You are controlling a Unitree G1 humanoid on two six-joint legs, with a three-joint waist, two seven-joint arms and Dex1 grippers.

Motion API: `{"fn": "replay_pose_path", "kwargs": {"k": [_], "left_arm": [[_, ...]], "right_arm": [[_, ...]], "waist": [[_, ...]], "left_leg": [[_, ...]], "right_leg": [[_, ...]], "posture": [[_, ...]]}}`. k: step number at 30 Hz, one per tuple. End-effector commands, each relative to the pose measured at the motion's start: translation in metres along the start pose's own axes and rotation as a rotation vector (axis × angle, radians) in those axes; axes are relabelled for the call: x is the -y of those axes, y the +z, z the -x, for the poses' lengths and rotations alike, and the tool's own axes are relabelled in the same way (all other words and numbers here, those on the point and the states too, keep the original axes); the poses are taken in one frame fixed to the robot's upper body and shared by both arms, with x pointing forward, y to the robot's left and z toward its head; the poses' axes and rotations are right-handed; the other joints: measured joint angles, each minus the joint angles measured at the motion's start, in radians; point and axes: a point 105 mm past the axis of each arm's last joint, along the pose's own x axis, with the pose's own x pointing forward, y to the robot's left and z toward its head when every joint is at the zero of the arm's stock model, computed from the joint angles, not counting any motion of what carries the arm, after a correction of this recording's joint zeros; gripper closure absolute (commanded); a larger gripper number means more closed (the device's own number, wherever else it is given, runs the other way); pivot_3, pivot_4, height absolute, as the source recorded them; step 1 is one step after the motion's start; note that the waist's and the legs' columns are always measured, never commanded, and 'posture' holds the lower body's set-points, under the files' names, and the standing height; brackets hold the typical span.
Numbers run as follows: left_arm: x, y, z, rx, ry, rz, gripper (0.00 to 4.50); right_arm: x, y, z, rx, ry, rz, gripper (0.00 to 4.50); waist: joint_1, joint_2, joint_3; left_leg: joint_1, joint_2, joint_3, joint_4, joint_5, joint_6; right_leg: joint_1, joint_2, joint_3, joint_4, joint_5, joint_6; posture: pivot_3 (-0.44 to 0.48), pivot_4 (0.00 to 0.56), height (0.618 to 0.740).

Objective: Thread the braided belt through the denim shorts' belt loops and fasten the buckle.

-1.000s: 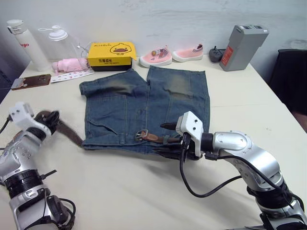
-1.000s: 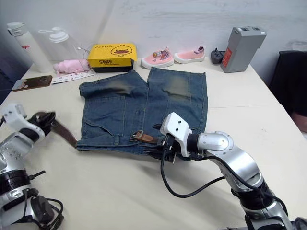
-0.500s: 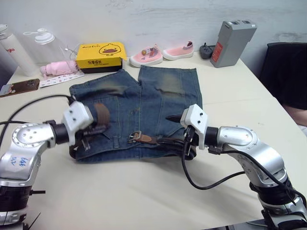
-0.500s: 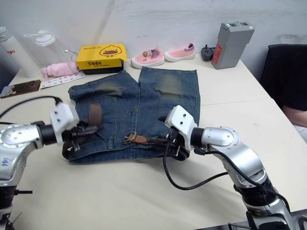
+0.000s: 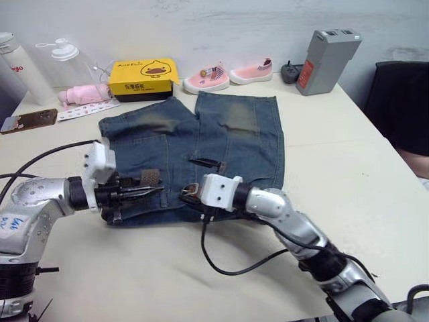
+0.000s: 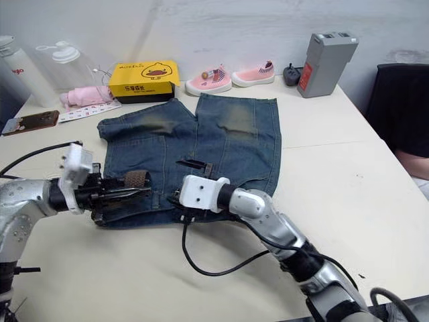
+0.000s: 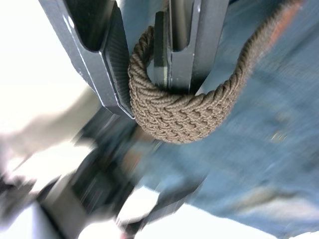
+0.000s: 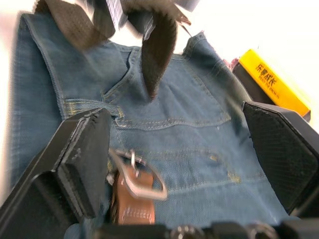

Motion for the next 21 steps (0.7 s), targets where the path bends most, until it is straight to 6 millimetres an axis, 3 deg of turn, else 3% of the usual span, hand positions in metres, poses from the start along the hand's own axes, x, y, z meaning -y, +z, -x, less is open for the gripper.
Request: {"fn": "replay_pose_path", "kwargs": {"k": [1, 5, 10, 13, 20, 21], "left_arm": [[0.01, 0.013, 0.004, 0.038, -0.072, 0.056, 3.54], [0.015, 0.004, 0.003, -0.019, -0.096, 0.076, 3.54], [0.012, -0.001, 0.009, -0.033, -0.075, 0.09, 3.54], [0.01, 0.0, 0.01, -0.028, -0.059, 0.09, 3.59], [0.011, 0.0, 0.009, -0.026, -0.059, 0.096, 3.59], [0.011, 0.0, 0.009, -0.024, -0.058, 0.097, 3.59]], "right_arm": [[-0.002, 0.015, -0.018, 0.098, -0.015, 0.021, 0.0], [0.009, 0.017, -0.028, 0.123, -0.111, -0.013, 0.0], [0.022, 0.013, -0.015, 0.1, -0.202, -0.08, 0.0], [0.027, 0.013, -0.007, 0.093, -0.247, -0.101, 0.86], [0.026, 0.023, 0.0, 0.132, -0.232, -0.09, 4.29], [0.026, 0.024, 0.0, 0.134, -0.225, -0.085, 4.41]], "waist": [[-0.008, 0.001, 0.0], [-0.021, 0.0, 0.0], [-0.027, 0.001, 0.0], [-0.028, 0.001, 0.0], [-0.029, 0.001, 0.0], [-0.029, 0.001, 0.0]], "left_leg": [[0.0, 0.0, 0.0, 0.0, 0.0, -0.001], [0.0, 0.002, -0.001, 0.002, -0.002, -0.002], [0.0, 0.001, -0.003, 0.004, -0.003, -0.002], [0.0, 0.001, -0.005, 0.005, -0.005, -0.003], [0.0, 0.002, -0.005, 0.005, -0.005, -0.003], [0.0, 0.002, -0.005, 0.005, -0.005, -0.003]], "right_leg": [[-0.001, 0.002, 0.002, 0.002, 0.0, -0.001], [-0.002, 0.005, 0.003, 0.008, -0.001, -0.002], [-0.003, 0.007, 0.003, 0.014, -0.002, -0.003], [-0.003, 0.007, 0.004, 0.017, -0.003, -0.005], [-0.003, 0.006, 0.004, 0.016, -0.003, -0.006], [-0.003, 0.006, 0.004, 0.016, -0.003, -0.006]], "posture": [[0.0, 0.15, 0.636], [0.0, 0.15, 0.636], [0.0, 0.15, 0.636], [0.0, 0.15, 0.636], [0.0, 0.15, 0.636], [0.0, 0.15, 0.636]]}}
